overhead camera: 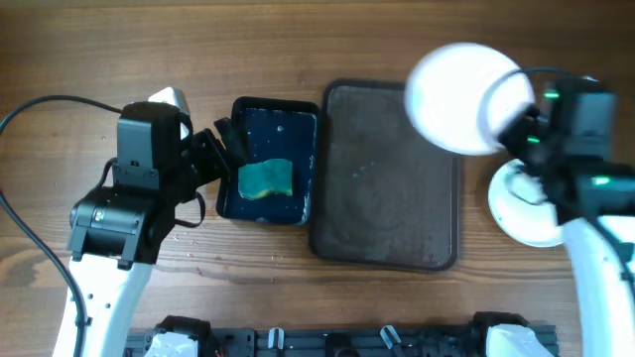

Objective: Clean dirty plates on tray and stack at the side
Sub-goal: 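Carry the plate right and stack it onto the plate pile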

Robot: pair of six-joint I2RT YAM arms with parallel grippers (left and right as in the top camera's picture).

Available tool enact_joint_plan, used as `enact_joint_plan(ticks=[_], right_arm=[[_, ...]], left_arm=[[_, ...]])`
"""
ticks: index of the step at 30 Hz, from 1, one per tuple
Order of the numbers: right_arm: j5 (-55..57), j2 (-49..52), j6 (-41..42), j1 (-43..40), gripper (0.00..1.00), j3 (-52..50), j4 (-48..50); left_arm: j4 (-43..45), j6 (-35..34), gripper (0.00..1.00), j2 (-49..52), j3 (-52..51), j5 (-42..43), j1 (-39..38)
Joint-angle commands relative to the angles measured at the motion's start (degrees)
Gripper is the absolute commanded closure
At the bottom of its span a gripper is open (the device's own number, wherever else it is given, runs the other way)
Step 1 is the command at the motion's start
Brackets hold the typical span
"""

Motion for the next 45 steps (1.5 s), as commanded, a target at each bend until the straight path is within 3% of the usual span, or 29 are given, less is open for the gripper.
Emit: enact_joint_plan(ticks=[1,6,10,11,12,15,20,22,25,26,27,30,32,37,42,45], right_arm=[[-3.7,3.8,0.2,-16.6,0.96,-1.9,-5.0],[-1.3,12.6,0.1,-32.7,0.96,-8.8,-4.8],[-1.5,19.1,-3.3,-36.7,0.95,-13.9,-4.1],[-0.2,19.8,-3.3,-36.6,0.78,-15.1,-3.7],[-0.8,19.5,-3.3,-36.6,0.54,-14.9,-3.9],[-14.6,14.5,-8.1,-36.2,0.51,-11.8,-4.5],[-49.8,-6.9,-25.2,-24.2,0.51,-9.7,-3.9],[-54.9,-13.9,-30.5,-16.4,0.51,-9.7,-3.6],[-53.1,-23.6,-32.2,-4.1,0.47,-9.7,-0.9],[-50.4,-25.8,-30.3,-1.7,0.28,-9.7,0.5],[-47.4,-27.6,-27.1,0.1,0.00,-9.7,1.4],[-45.6,-30.3,-14.6,1.3,0.00,-9.7,1.7],[-41.9,-30.2,-16.1,1.3,0.00,-9.7,1.1],[-45.0,-30.5,-44.2,2.2,0.00,-9.9,4.6],[-39.0,-39.4,-56.5,3.9,0.00,-15.3,8.9],[-34.8,-46.4,-58.7,3.9,0.00,-23.9,13.6]], left_arm=[[0.1,0.3,0.00,-0.2,0.9,0.9,0.3],[0.1,0.3,0.00,-0.2,0.9,0.9,0.3],[0.1,0.3,0.00,-0.2,0.9,0.9,0.3],[0.1,0.3,0.00,-0.2,0.9,0.9,0.3],[0.1,0.3,0.00,-0.2,0.9,0.9,0.3],[0.1,0.3,0.00,-0.2,0.9,0.9,0.3],[0.1,0.3,0.00,-0.2,0.9,0.9,0.3],[0.1,0.3,0.00,-0.2,0.9,0.9,0.3],[0.1,0.3,0.00,-0.2,0.9,0.9,0.3],[0.1,0.3,0.00,-0.2,0.9,0.9,0.3],[0.1,0.3,0.00,-0.2,0.9,0.9,0.3],[0.1,0.3,0.00,-0.2,0.9,0.9,0.3],[0.1,0.3,0.00,-0.2,0.9,0.9,0.3],[0.1,0.3,0.00,-0.2,0.9,0.9,0.3],[0.1,0.3,0.00,-0.2,0.9,0.9,0.3],[0.1,0.3,0.00,-0.2,0.9,0.9,0.3]])
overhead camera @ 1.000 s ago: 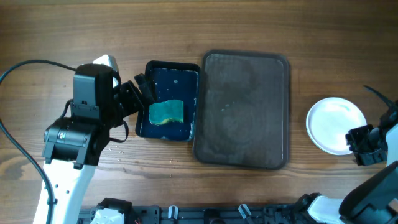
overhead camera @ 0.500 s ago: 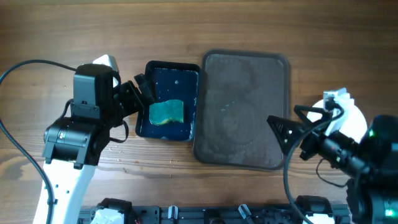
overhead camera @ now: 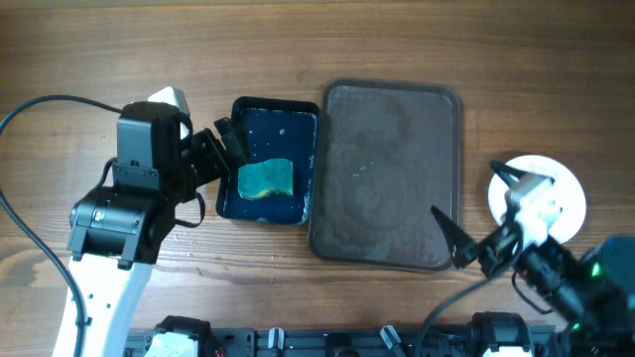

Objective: Clean dirty plates on tray and stack at the side
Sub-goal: 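Carry the plate right and stack it onto the plate pile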

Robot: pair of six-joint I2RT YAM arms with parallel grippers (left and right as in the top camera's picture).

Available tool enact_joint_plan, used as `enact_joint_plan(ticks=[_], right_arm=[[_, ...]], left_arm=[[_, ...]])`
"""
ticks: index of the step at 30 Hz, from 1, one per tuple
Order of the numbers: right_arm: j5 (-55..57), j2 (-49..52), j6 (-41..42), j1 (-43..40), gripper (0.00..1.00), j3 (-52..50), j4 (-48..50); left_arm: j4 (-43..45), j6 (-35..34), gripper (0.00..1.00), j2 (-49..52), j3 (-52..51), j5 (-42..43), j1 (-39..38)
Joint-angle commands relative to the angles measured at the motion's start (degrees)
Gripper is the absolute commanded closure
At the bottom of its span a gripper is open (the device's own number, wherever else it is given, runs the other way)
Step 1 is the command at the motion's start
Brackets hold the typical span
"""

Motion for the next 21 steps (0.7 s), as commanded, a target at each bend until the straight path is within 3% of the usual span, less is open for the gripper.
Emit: enact_joint_plan(ticks=[1,4,8,13,21], right_arm=[[5.8,-6.4,-5.3,0.3,0.00,-9.4,4.0],[10.8,-12.8,5.1,0.3,0.00,-21.5,12.9],[11.3,-24.9,4.7,0.3,0.00,-38.0,28.4],[11.3,-25.8,4.7,0.3,0.00,-50.0,45.1],[11.8,-25.6,4.7,0.3,0.00,-50.5,41.6]], left_arm=[[0.1,0.3,0.00,-0.2,0.9,0.9,0.3],[0.1,0.3,0.00,-0.2,0.9,0.9,0.3],[0.1,0.3,0.00,-0.2,0.9,0.9,0.3],[0.1,0.3,0.00,-0.2,0.9,0.9,0.3],[0.1,0.3,0.00,-0.2,0.9,0.9,0.3]])
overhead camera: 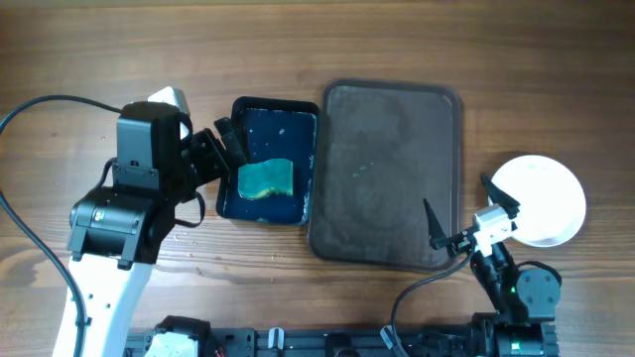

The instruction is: Clean dirty plates on tray and stack at the side

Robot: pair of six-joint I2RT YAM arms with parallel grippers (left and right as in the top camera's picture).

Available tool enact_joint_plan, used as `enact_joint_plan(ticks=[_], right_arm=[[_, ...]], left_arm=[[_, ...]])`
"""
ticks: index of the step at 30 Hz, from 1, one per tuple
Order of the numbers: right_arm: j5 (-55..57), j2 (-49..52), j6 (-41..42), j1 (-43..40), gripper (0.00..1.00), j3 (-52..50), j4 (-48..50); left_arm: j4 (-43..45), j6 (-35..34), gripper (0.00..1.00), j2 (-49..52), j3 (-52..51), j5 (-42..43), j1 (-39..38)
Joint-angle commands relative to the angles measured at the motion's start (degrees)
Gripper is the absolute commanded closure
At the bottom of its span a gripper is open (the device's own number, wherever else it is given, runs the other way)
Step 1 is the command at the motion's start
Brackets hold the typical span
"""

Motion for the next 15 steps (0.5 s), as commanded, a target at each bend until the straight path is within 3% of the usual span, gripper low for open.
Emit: enact_joint_plan(ticks=[1,12,15], right_arm=[[0.8,-0.4,0.6,0.3,0.00,-0.1,0.0],[0.8,-0.2,0.6,0.3,0.00,-0.1,0.0],[0.8,-0.2,0.6,0.3,0.00,-0.1,0.0]], left_arm=[[0.1,0.3,0.00,-0.2,0.8,0.9,0.3],[0.1,0.3,0.00,-0.2,0.8,0.9,0.3],[-1.0,0.3,0.00,-0.5,0.8,-2.5,0.3]])
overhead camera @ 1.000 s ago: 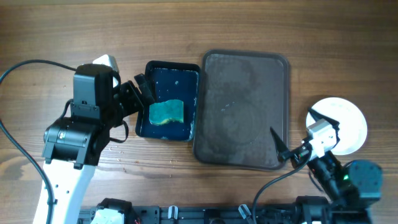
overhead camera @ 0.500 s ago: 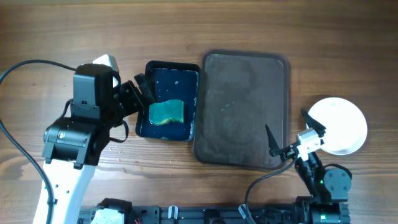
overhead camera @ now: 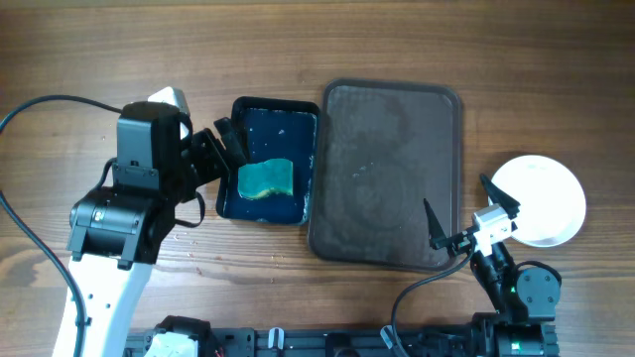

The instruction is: Clean dirty plates on tray and stack at the side

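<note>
The dark tray lies in the middle of the table with no plates on it. White plates sit stacked on the table to its right. My right gripper is open and empty, its fingers spread between the tray's front right corner and the stack. My left gripper rests open at the left rim of the blue bin. A green sponge lies in that bin.
Small water drops mark the wood in front of the blue bin. A black cable loops over the table's left side. The right arm's base stands at the front edge.
My right gripper first held a white plate above the tray's far right corner, with another plate on the table at the right. Then the plate lay on that stack and the gripper was open beside it. The arm then stood drawn back near the front edge, where it remains.
</note>
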Robot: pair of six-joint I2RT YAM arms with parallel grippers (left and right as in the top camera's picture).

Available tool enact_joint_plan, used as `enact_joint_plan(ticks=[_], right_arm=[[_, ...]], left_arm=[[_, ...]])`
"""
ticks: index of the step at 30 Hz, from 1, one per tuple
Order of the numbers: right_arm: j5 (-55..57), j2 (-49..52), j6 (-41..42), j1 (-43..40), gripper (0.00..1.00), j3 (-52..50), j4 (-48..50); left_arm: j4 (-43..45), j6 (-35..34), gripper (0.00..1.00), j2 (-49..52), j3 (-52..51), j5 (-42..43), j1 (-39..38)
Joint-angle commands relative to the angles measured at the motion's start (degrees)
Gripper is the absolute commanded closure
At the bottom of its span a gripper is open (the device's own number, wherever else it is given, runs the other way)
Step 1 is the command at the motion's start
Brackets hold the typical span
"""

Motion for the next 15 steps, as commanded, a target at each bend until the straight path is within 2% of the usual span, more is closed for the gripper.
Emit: enact_joint_plan(ticks=[1,5,7,11,15], right_arm=[[0.8,-0.2,0.6,0.3,0.01,-0.1,0.1],[0.8,-0.2,0.6,0.3,0.00,-0.1,0.1],[0.8,-0.2,0.6,0.3,0.00,-0.1,0.1],[0.8,-0.2,0.6,0.3,0.00,-0.1,0.1],[0.8,-0.2,0.6,0.3,0.00,-0.1,0.1]], left_arm=[[-1.3,0.3,0.00,-0.5,0.8,-2.3,0.3],[-2.8,0.5,0.00,-3.8,0.5,-4.2,0.3],[1.8,3.1,0.00,-7.2,-1.9,-3.8,0.3],[16.5,13.2,0.00,-21.3,-16.1,2.3,1.0],[23.4,13.8,0.00,-34.5,-29.3,3.1,3.6]])
